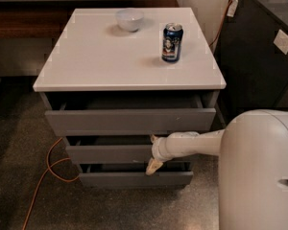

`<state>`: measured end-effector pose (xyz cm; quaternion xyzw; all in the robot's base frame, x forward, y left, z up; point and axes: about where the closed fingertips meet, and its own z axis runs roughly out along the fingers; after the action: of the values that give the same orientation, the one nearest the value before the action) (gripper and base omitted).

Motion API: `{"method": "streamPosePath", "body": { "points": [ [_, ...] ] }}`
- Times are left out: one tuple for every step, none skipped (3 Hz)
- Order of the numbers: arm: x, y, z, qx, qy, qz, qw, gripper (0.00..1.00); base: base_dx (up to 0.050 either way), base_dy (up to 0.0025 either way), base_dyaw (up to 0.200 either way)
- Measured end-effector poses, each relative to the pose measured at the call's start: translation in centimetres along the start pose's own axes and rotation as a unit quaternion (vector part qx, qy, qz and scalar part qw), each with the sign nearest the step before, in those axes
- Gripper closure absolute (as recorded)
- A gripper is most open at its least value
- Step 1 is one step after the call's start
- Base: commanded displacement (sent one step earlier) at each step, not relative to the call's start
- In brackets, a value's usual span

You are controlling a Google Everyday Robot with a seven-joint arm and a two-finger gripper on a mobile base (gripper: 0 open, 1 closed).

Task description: Open middle drawer

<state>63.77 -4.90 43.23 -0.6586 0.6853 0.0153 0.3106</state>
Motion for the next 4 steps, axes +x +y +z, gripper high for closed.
{"method": "streamPosePath", "body": {
  "points": [
    [0.3,-0.6,1.0,0.0,0.003,0.015,0.9999,0.13,0.0,0.0,0.0],
    [0.4,-0.2,1.7,-0.007,0.003,0.027,0.9996,0.36,0.0,0.0,0.0],
    [0.2,0.4,1.6,-0.021,0.005,0.038,0.9991,0.6,0.0,0.0,0.0],
    [-0.5,1.1,0.5,-0.041,0.003,0.053,0.9977,0.83,0.0,0.0,0.0]
  ]
}}
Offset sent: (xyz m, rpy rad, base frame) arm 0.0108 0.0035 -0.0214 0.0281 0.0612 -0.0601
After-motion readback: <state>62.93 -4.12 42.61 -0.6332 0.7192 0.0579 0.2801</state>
